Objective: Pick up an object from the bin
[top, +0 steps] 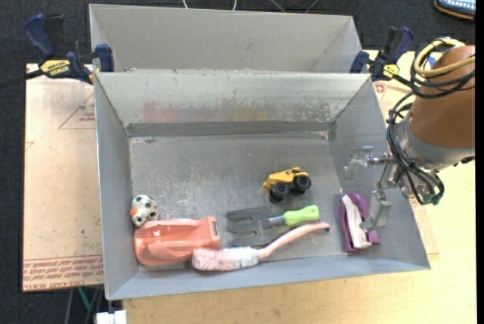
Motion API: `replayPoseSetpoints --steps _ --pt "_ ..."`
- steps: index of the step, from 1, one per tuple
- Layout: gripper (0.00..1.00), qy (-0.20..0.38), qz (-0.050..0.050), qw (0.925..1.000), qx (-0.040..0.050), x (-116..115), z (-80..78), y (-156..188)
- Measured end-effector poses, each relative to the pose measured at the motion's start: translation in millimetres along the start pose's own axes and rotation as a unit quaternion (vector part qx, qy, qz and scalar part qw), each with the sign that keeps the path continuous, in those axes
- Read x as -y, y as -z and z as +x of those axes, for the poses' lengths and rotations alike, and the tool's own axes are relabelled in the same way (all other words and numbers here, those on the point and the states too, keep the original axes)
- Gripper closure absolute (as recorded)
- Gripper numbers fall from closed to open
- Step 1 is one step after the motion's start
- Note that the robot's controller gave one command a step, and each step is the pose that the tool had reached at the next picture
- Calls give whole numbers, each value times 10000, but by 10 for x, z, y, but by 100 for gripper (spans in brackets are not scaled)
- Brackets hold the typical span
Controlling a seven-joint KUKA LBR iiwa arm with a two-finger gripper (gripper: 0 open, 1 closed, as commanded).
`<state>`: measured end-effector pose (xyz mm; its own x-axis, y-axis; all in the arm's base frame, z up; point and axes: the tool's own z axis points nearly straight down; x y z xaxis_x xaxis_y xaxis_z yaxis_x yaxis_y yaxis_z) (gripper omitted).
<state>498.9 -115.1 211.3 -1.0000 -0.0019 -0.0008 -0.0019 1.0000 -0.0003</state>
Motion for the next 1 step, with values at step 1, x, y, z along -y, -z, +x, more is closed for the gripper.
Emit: replayPoseSetpoints --steps 1 --pt "0 0 0 10000 0 0 0 0"
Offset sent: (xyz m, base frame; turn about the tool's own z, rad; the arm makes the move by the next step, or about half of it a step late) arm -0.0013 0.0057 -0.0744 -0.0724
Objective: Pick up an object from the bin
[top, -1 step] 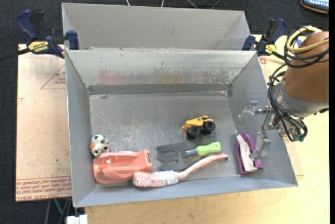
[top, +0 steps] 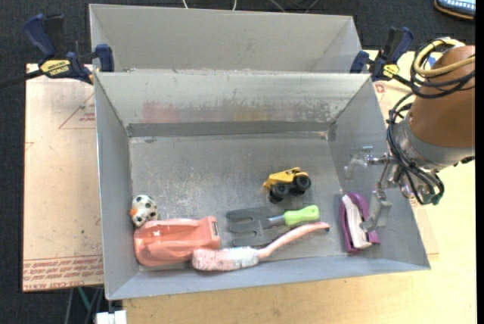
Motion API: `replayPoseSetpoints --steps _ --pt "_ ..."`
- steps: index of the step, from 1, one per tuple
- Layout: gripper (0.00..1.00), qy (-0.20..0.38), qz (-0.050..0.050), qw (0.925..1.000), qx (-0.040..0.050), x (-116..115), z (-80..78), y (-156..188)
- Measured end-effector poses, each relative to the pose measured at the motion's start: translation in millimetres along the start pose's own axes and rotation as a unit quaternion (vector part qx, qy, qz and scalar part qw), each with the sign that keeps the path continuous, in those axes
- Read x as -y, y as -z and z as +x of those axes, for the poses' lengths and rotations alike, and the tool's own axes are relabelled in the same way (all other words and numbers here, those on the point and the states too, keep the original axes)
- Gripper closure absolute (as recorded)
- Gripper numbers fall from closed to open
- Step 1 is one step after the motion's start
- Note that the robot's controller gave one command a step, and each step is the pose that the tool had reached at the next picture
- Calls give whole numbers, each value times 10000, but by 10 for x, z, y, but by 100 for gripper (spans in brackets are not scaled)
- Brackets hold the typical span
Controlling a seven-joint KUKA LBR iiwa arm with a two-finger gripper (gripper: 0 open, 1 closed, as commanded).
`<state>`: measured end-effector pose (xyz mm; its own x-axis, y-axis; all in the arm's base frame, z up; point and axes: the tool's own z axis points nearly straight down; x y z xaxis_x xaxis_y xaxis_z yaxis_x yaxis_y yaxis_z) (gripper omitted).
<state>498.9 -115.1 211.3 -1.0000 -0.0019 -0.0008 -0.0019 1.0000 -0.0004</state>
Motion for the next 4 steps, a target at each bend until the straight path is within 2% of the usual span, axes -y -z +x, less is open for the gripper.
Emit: replayPoseSetpoints --steps 1,2,3,4 --pt "0 117 19 9999 66 -11 -24 -210" --pt "0 1022 21 9947 67 -439 -160 51" --pt "0 886 10 9961 38 -273 -97 -1092" --pt "0 932 3 9956 3 -350 -116 -1318"
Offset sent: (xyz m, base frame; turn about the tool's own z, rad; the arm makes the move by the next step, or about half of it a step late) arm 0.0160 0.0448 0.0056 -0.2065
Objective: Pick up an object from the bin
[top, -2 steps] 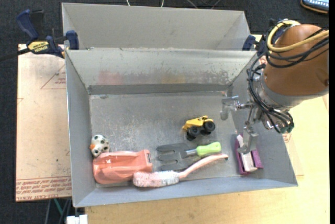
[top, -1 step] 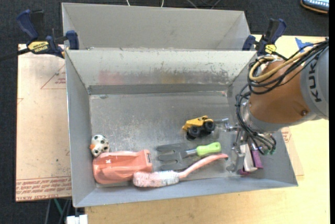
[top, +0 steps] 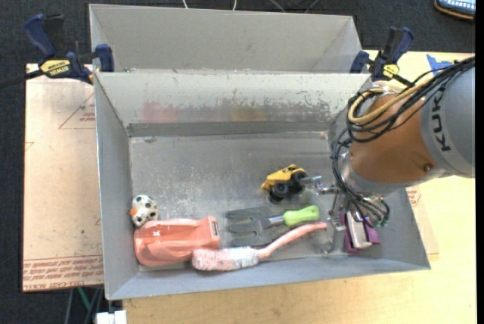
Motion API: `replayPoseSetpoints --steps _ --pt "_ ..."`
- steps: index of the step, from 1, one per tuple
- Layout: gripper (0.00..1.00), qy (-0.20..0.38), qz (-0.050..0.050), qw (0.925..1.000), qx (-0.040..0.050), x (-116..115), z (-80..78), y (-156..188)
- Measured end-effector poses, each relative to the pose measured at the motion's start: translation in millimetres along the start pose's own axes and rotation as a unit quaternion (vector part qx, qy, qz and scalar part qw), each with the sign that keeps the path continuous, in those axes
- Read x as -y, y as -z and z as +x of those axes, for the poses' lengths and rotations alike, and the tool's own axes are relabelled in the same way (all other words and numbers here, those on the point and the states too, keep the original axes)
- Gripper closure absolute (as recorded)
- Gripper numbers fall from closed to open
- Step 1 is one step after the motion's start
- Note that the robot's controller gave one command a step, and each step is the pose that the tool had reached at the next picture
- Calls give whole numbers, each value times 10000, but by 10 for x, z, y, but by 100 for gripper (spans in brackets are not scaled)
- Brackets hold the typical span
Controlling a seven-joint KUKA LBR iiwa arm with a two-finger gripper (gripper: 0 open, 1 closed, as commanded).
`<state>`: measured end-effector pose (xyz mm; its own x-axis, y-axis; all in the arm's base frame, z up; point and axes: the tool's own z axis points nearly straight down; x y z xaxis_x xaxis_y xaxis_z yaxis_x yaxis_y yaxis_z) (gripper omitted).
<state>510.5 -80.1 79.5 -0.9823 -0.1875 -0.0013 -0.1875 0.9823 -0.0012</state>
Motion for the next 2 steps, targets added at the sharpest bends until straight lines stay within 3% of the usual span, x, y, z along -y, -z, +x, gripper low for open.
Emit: replayPoseSetpoints --steps 1,2 --pt "0 1205 12 9927 44 -276 -145 1130" --pt "0 453 -8 9990 1 -130 -127 203"
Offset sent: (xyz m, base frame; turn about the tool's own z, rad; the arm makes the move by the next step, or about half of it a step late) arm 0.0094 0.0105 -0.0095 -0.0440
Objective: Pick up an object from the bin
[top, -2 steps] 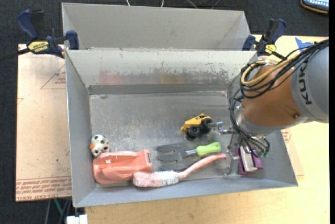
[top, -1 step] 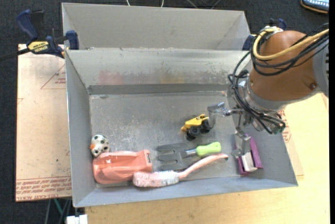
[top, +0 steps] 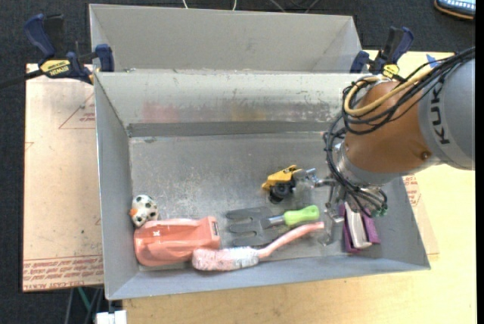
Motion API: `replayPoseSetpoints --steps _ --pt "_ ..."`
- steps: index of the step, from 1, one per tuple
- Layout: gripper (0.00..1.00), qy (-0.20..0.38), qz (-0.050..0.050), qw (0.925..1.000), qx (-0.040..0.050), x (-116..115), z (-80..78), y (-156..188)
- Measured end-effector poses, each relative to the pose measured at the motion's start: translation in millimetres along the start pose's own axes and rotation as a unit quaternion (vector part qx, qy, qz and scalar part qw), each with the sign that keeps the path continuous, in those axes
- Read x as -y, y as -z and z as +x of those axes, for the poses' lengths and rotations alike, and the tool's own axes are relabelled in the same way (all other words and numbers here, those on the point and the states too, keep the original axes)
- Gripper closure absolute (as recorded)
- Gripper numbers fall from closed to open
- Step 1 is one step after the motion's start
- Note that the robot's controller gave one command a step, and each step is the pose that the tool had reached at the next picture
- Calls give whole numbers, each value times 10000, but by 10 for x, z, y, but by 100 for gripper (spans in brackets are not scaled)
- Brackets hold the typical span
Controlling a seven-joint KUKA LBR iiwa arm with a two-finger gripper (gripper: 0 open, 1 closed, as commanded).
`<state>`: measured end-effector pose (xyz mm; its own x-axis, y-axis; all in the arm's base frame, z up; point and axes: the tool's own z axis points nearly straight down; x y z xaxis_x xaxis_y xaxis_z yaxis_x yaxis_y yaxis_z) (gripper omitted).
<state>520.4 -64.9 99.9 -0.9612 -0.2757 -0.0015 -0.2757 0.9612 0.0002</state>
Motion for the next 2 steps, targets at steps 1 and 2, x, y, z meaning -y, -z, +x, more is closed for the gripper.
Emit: replayPoseSetpoints --steps 1,2 --pt "0 663 21 9978 73 -501 -51 237" --pt "0 -225 1 9997 -18 -163 56 -315"
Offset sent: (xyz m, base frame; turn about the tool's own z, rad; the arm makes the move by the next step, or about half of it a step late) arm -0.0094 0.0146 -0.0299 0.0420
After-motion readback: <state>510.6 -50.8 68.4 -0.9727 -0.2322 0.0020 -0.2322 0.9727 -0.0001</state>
